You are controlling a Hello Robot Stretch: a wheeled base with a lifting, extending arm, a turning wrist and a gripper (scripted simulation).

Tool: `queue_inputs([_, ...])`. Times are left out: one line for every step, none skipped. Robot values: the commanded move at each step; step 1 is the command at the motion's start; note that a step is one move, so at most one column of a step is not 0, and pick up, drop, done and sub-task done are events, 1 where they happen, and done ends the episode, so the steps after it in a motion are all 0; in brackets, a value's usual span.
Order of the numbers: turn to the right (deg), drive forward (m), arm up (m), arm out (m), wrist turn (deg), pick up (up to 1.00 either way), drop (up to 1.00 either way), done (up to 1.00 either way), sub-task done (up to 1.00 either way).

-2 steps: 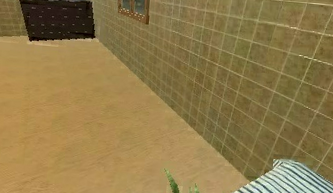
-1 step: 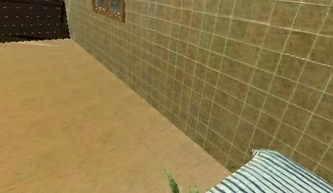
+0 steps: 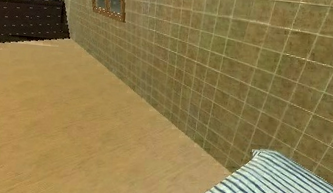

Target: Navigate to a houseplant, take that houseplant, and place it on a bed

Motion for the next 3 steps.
queue_inputs([0.0, 0.00, 0.00, 0.00, 45.0, 0.00, 0.00, 0.00, 0.00])
queue_inputs([0.0, 0.00, 0.00, 0.00, 45.0, 0.00, 0.00, 0.00, 0.00])
queue_inputs([0.0, 0.00, 0.00, 0.00, 42.0, 0.00, 0.00, 0.00, 0.00])
